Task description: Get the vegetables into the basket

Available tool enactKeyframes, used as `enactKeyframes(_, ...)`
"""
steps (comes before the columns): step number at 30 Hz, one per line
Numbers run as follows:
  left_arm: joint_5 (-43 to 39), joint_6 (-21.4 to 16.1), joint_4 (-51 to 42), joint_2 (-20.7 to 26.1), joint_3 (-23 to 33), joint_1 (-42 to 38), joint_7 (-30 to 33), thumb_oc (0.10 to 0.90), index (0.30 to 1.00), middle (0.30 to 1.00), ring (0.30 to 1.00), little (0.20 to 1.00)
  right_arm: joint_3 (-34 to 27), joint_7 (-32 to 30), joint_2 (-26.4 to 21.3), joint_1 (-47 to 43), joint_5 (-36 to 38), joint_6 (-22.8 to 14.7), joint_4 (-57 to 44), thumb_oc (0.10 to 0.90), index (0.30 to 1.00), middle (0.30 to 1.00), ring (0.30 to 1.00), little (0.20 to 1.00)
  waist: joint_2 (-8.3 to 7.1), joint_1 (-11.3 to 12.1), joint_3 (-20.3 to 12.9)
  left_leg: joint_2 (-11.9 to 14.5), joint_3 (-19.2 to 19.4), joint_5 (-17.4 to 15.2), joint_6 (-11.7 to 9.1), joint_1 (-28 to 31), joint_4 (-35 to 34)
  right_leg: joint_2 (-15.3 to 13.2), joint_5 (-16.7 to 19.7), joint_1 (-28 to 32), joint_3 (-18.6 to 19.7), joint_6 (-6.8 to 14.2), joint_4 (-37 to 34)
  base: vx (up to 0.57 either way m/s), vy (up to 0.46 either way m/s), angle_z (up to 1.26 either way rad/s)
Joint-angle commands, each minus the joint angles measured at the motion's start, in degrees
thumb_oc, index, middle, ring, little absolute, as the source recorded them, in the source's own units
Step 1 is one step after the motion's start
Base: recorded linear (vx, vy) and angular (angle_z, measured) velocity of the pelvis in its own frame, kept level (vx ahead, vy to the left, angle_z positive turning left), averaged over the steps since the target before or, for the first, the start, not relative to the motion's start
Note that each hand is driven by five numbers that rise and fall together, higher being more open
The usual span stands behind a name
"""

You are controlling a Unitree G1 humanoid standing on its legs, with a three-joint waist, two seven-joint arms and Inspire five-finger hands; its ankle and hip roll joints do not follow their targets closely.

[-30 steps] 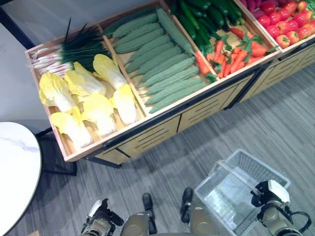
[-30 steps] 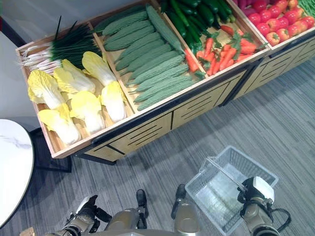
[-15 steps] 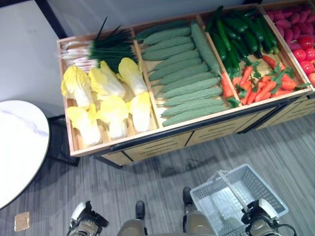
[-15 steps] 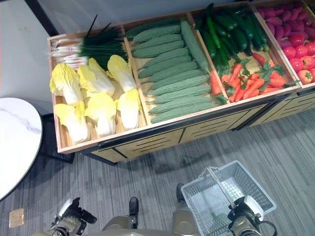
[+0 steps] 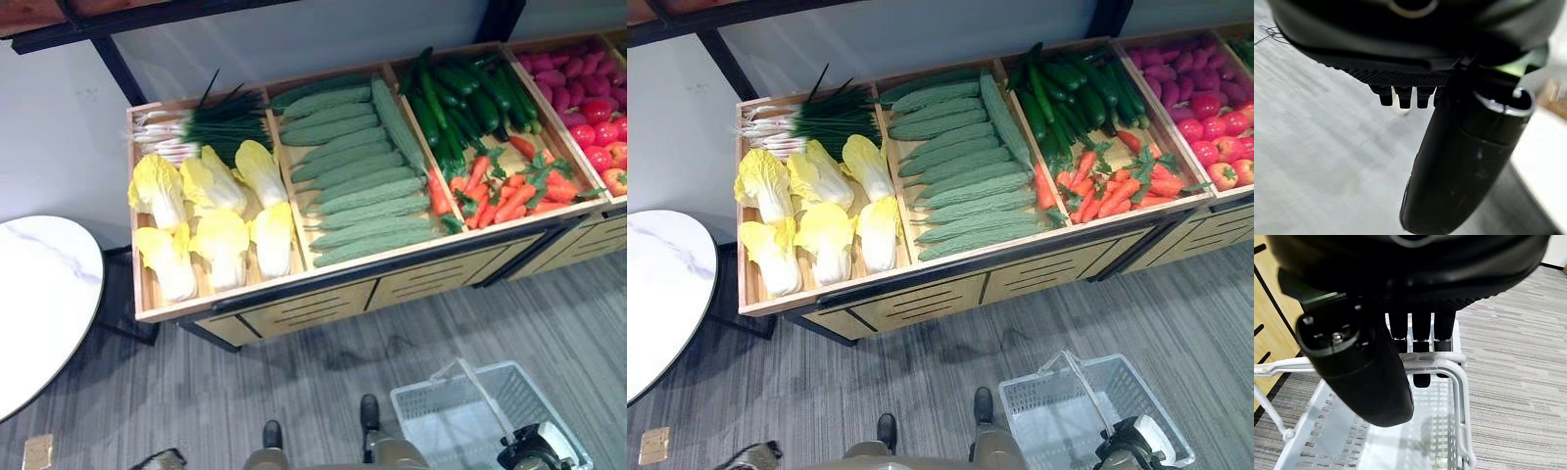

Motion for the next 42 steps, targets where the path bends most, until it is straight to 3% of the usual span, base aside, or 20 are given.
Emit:
enactKeyframes(1, 1.7, -7.6, -4.5, 6.2, -2.7, -1.3, 8.8, 0.900, 1.000, 1.000, 1.000, 1.000, 1.6, -5.0, -2.8, -0.9, -0.4, -1.4, 0.5, 0.400, 0.300, 0.300, 0.300, 0.300, -3.14, -0.3, 0.8, -0.3, -1.5, 1.1, -0.6, -1.5, -0.7, -5.0, -2.8, 3.0, -1.8, 6.5, 0.3, -0.01, 0.030, 0.02)
enactKeyframes(4, 11.4, -10.3, -27.3, 8.5, -5.3, -0.1, 15.6, 0.900, 1.000, 1.000, 1.000, 1.000, 1.7, -5.1, -2.4, 0.3, -1.0, -2.5, 0.6, 0.400, 0.300, 0.300, 0.300, 0.300, -3.09, 0.0, 0.9, -0.7, -2.2, 0.6, -0.5, -1.3, -0.7, -5.4, -2.6, 3.2, -2.4, 6.8, 0.3, -0.02, 0.028, 0.05)
enactKeyframes(8, 22.4, -7.9, -49.0, 6.4, -7.2, 3.3, 15.9, 0.900, 1.000, 1.000, 1.000, 1.000, -0.2, -4.6, -2.1, 1.8, -0.6, -2.7, 1.2, 0.400, 0.300, 0.300, 0.300, 0.300, -3.39, 0.4, 1.0, -1.1, -3.4, 0.9, -0.3, -2.1, -0.7, -6.0, -2.3, 3.2, -3.4, 6.9, 0.3, -0.01, 0.002, 0.08)
enactKeyframes(12, 31.2, -7.1, -57.3, 8.5, -12.0, 2.4, 12.2, 0.900, 1.000, 1.000, 1.000, 1.000, 1.2, -3.5, -2.0, 0.9, -0.6, -3.0, -0.4, 0.400, 0.300, 0.300, 0.300, 0.300, -3.69, 0.1, 1.3, -1.2, -3.3, 0.7, -0.3, -2.3, -0.7, -6.2, -2.0, 3.1, -3.1, 7.0, 0.3, -0.01, 0.005, 0.08)
enactKeyframes(14, 31.0, -7.8, -60.8, 6.6, -14.5, 1.2, 8.7, 0.900, 1.000, 1.000, 1.000, 1.000, 2.1, -3.2, -2.0, -0.1, -1.4, -2.8, -0.6, 0.400, 0.300, 0.300, 0.300, 0.300, -3.73, -0.1, 1.2, -1.2, -2.8, 0.5, -0.2, -2.1, -0.7, -6.3, -2.0, 3.0, -2.8, 7.0, 0.3, 0.01, 0.022, -0.08)
enactKeyframes(26, 27.7, -6.9, -60.6, 0.8, -20.1, -2.6, 2.9, 0.900, 1.000, 1.000, 1.000, 1.000, 3.2, -3.0, -2.1, -1.7, -3.2, -1.8, -0.7, 0.400, 0.300, 0.300, 0.300, 0.300, -3.94, -1.3, 0.7, -1.0, -2.2, 0.3, -0.1, -2.0, -0.7, -6.2, -1.9, 2.7, -2.1, 6.8, 0.3, 0.01, 0.004, -0.02)
enactKeyframes(42, 23.7, -3.4, -49.1, -1.8, -23.4, -6.7, 1.2, 0.900, 1.000, 1.000, 1.000, 1.000, 5.0, -3.9, -1.5, -3.0, -4.4, -0.7, -1.2, 0.400, 0.300, 0.300, 0.300, 0.300, -5.26, -2.6, 0.8, -0.1, -1.1, 0.2, -0.3, -2.5, -0.7, -5.4, -1.5, 1.2, -1.0, 6.8, 0.3, 0.00, -0.002, -0.02)
